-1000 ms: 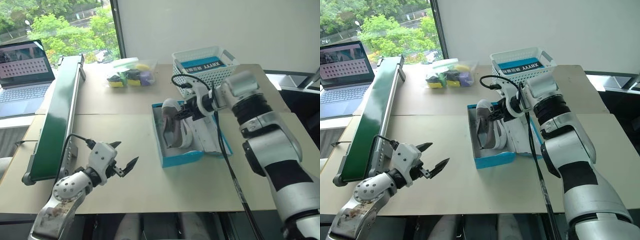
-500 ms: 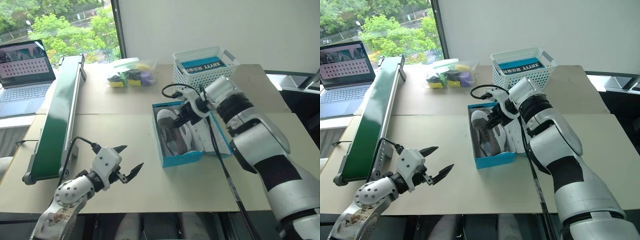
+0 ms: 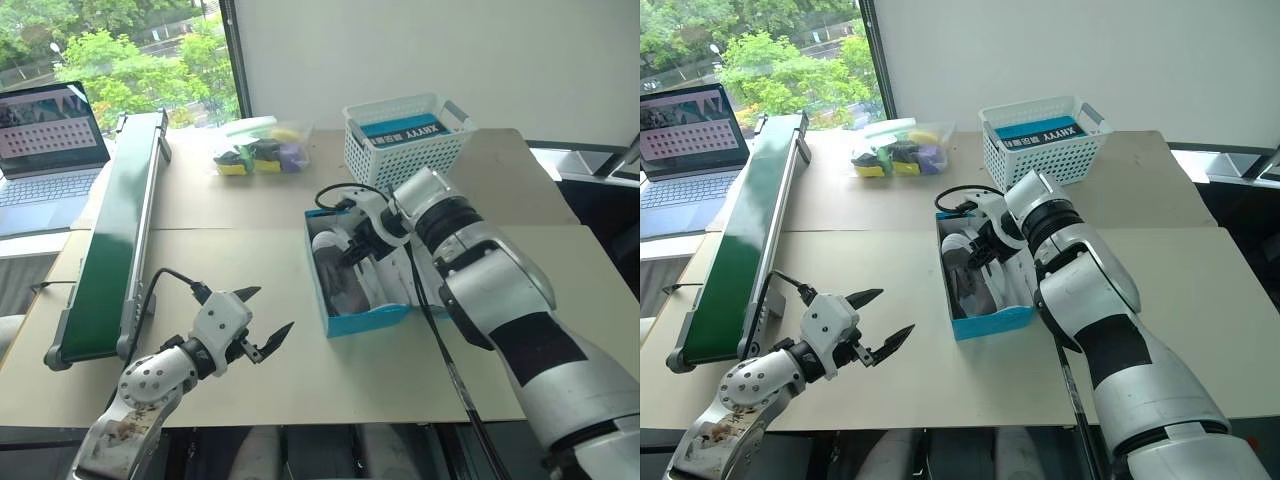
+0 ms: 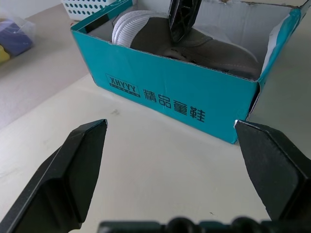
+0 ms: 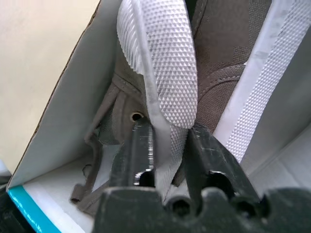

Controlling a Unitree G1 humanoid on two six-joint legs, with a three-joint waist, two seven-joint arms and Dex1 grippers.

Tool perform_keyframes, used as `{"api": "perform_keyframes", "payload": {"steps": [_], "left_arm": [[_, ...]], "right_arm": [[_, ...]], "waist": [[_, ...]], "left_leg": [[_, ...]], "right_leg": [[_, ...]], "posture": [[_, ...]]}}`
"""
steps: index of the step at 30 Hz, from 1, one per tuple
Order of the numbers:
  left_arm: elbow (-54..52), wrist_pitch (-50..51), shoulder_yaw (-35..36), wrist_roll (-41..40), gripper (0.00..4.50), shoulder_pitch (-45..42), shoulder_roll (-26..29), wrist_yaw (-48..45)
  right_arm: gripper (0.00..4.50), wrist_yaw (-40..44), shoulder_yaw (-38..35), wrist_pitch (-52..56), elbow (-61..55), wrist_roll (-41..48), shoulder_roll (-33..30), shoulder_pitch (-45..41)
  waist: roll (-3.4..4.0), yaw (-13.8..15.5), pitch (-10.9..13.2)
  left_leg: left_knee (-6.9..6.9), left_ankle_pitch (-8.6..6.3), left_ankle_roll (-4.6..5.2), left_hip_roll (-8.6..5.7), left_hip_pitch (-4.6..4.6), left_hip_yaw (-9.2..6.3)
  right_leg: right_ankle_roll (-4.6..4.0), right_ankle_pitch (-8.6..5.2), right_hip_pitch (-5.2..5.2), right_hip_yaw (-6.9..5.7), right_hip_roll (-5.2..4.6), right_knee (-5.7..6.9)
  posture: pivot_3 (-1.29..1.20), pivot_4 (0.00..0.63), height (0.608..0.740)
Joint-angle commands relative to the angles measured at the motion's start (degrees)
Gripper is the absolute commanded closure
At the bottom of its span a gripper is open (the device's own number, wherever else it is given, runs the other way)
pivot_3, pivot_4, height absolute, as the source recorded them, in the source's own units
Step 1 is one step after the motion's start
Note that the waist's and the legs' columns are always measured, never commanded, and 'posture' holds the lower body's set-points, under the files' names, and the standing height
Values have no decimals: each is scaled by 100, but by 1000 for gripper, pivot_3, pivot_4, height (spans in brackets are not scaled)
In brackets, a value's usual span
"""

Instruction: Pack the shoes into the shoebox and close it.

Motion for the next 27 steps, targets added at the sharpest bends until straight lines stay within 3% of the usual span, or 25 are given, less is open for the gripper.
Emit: {"api": "perform_keyframes", "payload": {"steps": [1,4,19,22,27], "left_arm": [[-62,-125,-39,45,0,-66,-19,-29],[-26,-140,-63,45,0,-104,-14,-67],[157,-147,32,-12,0,-306,79,-311],[217,-165,38,-14,0,-353,93,-361],[225,-158,45,-12,0,-374,64,-373]], "right_arm": [[1886,-214,-231,18,21,-128,-65,-147],[1008,-159,-392,55,-33,-101,-134,-229],[1008,149,-1179,577,-1175,373,-404,-504],[1729,101,-1162,661,-1469,413,-404,-266],[3478,25,-1041,630,-1788,336,-376,36]], "waist": [[0,0,0],[0,-1,0],[0,-10,0],[0,-6,0],[0,-2,0]], "left_leg": [[0,0,0,0,0,0],[2,0,0,-1,0,0],[2,0,0,0,-4,1],[2,0,0,0,-4,0],[2,0,0,-1,-4,0]], "right_leg": [[0,0,0,0,0,0],[0,0,2,0,0,0],[0,0,-3,0,0,0],[1,0,-2,0,1,1],[1,0,-2,-1,-1,1]], "posture": [[0,150,739],[0,150,739],[0,150,739],[0,150,739],[0,150,739]]}}
